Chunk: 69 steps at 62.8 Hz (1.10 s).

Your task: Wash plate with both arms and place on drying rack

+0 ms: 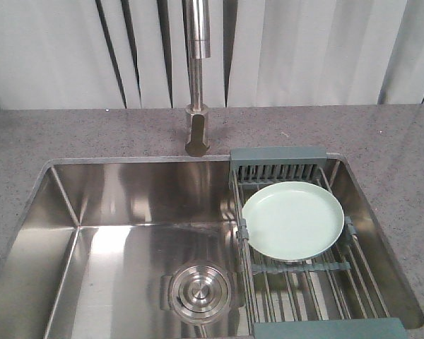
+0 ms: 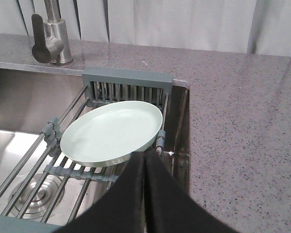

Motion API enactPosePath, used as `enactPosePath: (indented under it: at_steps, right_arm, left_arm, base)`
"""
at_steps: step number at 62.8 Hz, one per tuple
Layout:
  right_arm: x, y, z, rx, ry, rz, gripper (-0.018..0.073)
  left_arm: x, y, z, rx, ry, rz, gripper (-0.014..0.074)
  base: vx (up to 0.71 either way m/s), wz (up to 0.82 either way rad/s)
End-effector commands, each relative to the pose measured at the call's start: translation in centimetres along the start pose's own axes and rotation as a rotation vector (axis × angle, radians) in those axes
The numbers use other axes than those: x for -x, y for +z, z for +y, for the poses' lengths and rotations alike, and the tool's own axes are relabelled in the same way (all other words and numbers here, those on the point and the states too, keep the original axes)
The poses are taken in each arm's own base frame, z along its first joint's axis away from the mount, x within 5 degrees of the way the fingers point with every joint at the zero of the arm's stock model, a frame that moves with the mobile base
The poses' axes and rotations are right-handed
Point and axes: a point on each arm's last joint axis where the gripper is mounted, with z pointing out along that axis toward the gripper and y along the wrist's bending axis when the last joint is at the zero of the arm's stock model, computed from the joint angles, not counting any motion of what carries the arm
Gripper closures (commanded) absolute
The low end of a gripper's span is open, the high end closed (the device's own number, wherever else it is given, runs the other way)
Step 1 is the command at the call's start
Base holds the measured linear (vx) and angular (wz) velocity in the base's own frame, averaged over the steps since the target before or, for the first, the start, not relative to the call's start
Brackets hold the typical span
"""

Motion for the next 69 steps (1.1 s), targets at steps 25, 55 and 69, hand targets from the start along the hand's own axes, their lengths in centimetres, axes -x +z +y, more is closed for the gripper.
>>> enactPosePath:
  at_steps: [25,55,69]
  right_arm:
    - [1.4,-0.2,-0.2,-0.021,-0.008,-0.085,0.0568]
    - [1.5,-0.2,-0.2,-0.022,-0.008,-0.087,0.0568]
    - [0.4,0.3,-0.8,-0.094,-0.029,-0.149,0.0568]
  left_arm:
    - [0.4,0.0,0.0,-0.008,0.015,-0.089,0.0601]
    - [0.4,0.0,0.0,-0.008,0.015,-0.089,0.0601]
    - [0.4,0.0,0.0,-0.008,0.015,-0.089,0.0601]
  base:
    - [0.0,0.0]
    - [0.0,0.0]
    - [0.0,0.0]
